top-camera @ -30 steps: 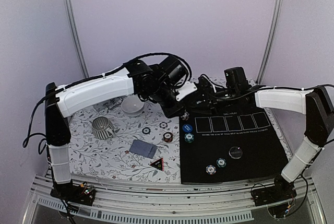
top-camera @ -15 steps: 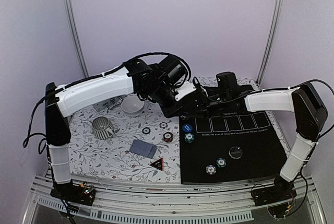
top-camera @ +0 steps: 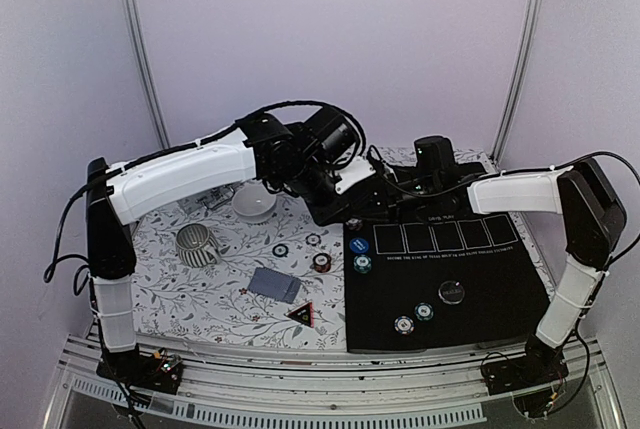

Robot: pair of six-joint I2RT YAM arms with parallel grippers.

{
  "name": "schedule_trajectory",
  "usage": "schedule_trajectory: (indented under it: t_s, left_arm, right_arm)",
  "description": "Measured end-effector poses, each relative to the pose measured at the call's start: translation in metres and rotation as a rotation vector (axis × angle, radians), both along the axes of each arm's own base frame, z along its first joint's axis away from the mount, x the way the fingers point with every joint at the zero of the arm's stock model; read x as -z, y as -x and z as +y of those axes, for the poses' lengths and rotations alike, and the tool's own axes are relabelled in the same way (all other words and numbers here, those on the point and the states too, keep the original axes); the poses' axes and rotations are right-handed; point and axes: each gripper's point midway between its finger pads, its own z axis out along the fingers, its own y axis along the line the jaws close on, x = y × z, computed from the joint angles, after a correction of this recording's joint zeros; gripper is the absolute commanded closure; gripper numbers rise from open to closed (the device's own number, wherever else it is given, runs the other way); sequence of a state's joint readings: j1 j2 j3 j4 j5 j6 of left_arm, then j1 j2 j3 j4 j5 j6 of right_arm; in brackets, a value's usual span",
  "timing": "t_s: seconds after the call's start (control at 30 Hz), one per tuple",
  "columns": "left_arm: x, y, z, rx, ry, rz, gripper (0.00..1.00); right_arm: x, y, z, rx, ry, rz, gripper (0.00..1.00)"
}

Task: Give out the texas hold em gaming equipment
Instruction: Pass from the left arm to the right, then place the poker chips pile in the big blind area.

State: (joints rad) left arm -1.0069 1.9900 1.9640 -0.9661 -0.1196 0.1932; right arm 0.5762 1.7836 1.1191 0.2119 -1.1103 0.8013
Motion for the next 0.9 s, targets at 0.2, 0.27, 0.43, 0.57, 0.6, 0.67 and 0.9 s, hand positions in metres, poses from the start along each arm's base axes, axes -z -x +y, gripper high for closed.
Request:
schedule_trajectory:
  t_s: [0.2,0.27,0.43,0.57,0.6,0.67,0.9]
  left_arm:
    - [-0.003,-0.003,0.001,-0.02,0.005,-0.018,0.02]
    - [-0.007,-0.003,0.005,-0.036,0.016,-0.029,0.02]
    - [-0.033,-0.003,0.018,-0.08,0.075,-0.083,0.02]
    - [-0.052,0.0,0.035,-0.124,0.145,-0.108,0.02]
    - [-0.053,0.001,0.04,-0.136,0.159,-0.108,0.02]
    - [-0.052,0.003,0.051,-0.162,0.176,-0.101,0.02]
    - [-0.025,0.005,0.093,-0.271,0.203,-0.04,0.02]
  right_arm:
    - [0.001,-0.005,-0.004,0.014,0.002,0.001,0.98]
    - [0.001,-0.01,-0.007,0.027,0.002,-0.001,0.98]
    - [0.003,-0.038,-0.033,0.112,0.007,-0.002,0.98]
    - [0.016,-0.08,-0.085,0.263,0.037,0.009,0.98]
    - [0.018,-0.09,-0.1,0.306,0.045,0.01,0.98]
    - [0.026,-0.117,-0.145,0.424,0.07,0.013,0.98]
    - [0.075,-0.19,-0.274,0.739,0.205,0.054,0.98]
